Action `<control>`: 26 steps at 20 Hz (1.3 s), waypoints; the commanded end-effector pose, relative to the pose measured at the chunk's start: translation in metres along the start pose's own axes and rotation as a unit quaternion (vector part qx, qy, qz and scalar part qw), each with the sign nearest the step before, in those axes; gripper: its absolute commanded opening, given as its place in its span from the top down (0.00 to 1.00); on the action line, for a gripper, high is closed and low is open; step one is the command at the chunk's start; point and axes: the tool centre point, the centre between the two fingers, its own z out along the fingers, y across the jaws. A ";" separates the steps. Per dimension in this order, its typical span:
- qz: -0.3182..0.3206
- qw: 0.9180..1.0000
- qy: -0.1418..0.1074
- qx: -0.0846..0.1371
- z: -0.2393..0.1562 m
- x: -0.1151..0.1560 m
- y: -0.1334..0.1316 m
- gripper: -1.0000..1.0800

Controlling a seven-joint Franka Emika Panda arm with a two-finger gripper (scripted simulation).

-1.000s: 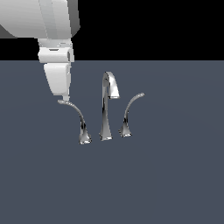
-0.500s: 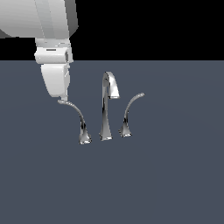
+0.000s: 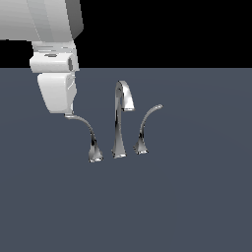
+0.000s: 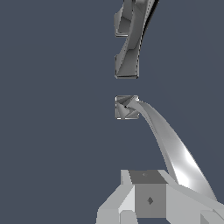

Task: Turn on the faucet by rotating a designated handle.

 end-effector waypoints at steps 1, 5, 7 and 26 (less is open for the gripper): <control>0.000 1.000 0.000 0.000 0.000 0.000 0.000 1.00; -0.001 1.000 0.000 -0.001 0.000 0.003 0.011 1.00; -0.002 1.000 0.000 -0.001 0.000 0.004 0.017 1.00; -0.009 1.000 0.000 -0.003 0.000 0.020 0.055 1.00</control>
